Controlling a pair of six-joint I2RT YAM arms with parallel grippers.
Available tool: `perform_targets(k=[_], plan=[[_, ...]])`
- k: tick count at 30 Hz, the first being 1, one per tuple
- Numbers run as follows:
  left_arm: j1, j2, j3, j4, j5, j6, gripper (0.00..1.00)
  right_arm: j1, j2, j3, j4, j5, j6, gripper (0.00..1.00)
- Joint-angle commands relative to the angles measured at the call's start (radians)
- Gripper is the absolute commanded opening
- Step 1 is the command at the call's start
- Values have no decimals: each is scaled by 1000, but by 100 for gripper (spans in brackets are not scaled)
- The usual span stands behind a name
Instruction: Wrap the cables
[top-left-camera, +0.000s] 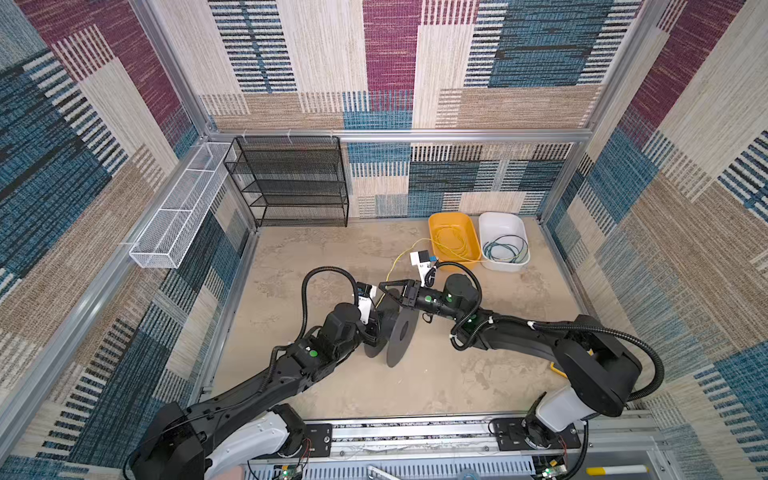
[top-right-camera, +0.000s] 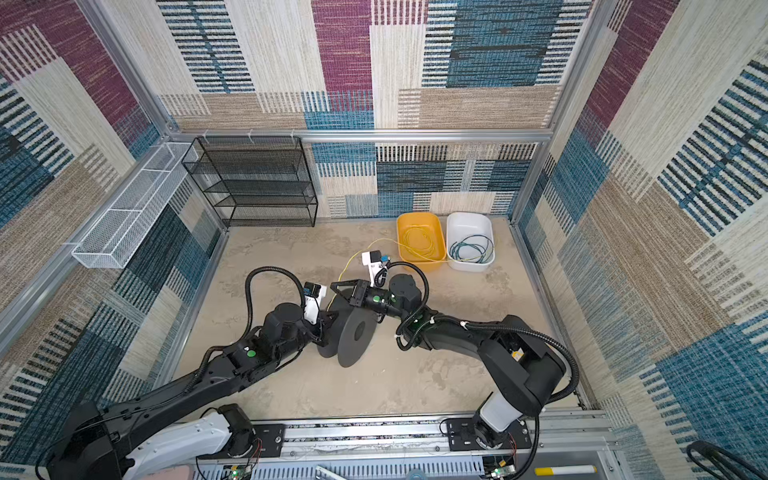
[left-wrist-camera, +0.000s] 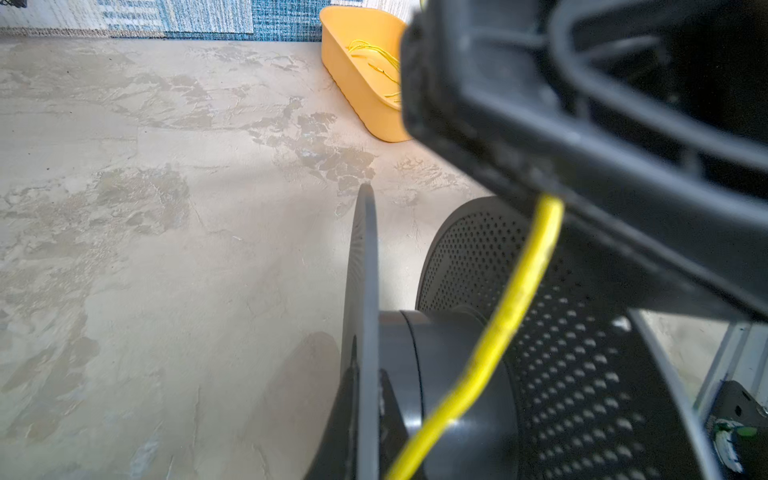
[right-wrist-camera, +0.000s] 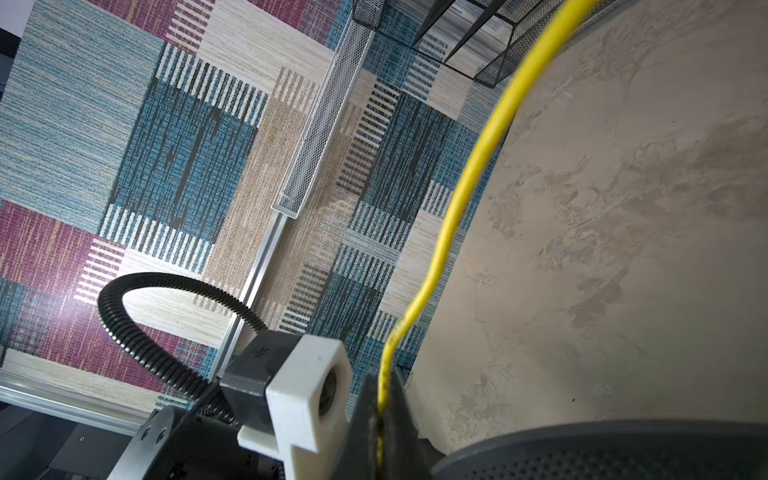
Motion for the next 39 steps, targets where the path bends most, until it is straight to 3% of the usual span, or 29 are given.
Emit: perform_targets(k=[1,7,16,24,34,39], plan=[[2,-18,14,35,-4,-57,0,-3,-9,-6,-74,21,-18,0],[2,-50,31,4,5,-48,0,-2,-27,-7,-107,41,-36,2],[4,-99,106,-99,20,-7,0,-2,-136,2,-226,132,-134,34],[8,-108,212,-218,40,71,0,-3,-324,6,-412,254,-267,47],[15,-112,335,-361,52,144,0,-4,-599,25,-737,489,-494,51],[17,-100,387,-402,60,171,0,-13,-661,105,-898,770,-725,50]])
